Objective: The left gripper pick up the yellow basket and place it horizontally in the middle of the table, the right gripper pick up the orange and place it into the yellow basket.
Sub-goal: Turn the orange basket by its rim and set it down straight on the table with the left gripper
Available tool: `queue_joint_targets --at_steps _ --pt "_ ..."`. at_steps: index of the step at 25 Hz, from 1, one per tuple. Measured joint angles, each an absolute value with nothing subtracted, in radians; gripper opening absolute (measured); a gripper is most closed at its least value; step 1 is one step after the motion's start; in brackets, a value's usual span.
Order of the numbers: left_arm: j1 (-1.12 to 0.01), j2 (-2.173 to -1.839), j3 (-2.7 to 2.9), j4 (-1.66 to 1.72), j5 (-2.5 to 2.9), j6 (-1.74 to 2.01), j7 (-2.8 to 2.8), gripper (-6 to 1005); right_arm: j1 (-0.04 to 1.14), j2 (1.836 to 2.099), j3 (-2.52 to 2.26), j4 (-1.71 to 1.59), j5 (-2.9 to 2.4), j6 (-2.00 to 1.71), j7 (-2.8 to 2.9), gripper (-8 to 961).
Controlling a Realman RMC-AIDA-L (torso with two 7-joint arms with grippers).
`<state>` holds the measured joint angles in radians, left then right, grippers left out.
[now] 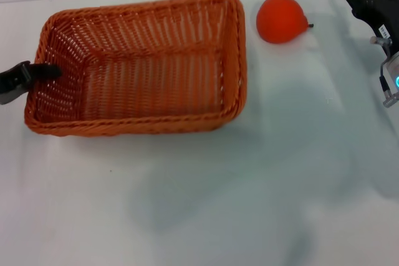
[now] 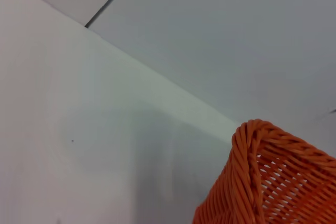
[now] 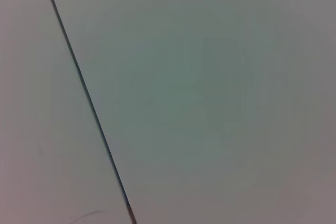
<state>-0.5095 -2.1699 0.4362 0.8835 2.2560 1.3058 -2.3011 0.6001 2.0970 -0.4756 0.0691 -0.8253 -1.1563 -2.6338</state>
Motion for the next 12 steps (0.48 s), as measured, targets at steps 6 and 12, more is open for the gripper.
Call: queue_joint_targets --at_steps 6,12 --pt "-0.455 -2.172 0.488 0.837 2.136 1.287 -2.286 197 0.601 2.097 -0.478 0.069 -0.825 -1.156 -2.634 946" --pt "-0.431 -2.172 0.502 0.779 2.070 1.248 -2.249 224 0.605 2.097 -0.481 0.067 -0.825 -1.150 -2.634 946"
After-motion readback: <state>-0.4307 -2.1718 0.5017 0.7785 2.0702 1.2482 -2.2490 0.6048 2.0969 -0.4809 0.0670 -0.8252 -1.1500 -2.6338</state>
